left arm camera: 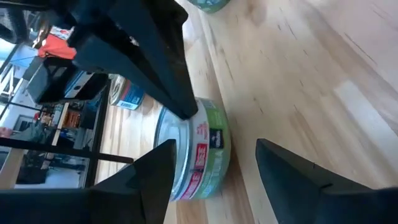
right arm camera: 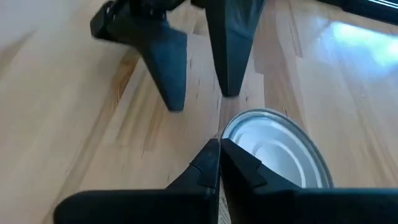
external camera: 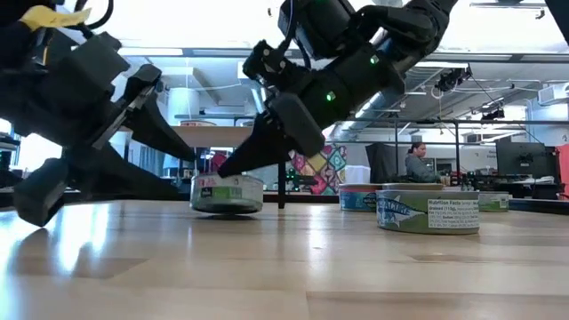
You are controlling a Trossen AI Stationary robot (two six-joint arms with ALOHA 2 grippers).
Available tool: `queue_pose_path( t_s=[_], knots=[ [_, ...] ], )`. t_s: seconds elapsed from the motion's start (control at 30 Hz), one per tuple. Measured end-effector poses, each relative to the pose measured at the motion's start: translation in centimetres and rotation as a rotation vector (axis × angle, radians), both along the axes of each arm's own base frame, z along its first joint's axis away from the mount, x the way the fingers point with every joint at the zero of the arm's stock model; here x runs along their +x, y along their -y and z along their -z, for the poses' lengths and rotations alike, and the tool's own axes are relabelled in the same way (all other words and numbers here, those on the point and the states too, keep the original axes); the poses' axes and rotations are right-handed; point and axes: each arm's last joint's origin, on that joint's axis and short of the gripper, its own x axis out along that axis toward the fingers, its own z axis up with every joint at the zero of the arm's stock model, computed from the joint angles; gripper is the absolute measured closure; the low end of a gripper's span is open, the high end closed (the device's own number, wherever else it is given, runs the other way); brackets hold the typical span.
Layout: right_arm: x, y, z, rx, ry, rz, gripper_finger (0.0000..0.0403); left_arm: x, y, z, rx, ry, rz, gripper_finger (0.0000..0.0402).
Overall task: Stack canned seafood by type on shelf
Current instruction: Put the green white tuna can on the shelf aligned with the other green white tuna can
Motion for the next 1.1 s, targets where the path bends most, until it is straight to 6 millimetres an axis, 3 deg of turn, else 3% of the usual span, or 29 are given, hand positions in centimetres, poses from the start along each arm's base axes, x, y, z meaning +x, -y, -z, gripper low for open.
queue_pose_path(
  t_s=[0.4,1.1],
  knots=[
    [0.0,-0.2,-0.2,0.044,0.014,-0.005,0.0403,2.6,-0.8,0.8,0.088,-0.056,-0.038,0.0183],
    [0.1,-0.1,-0.7,0.086,0.028,0.022,0.0403,1.7,0.0,1.1,0.125,-0.082,-0.041,0.0183]
  ],
)
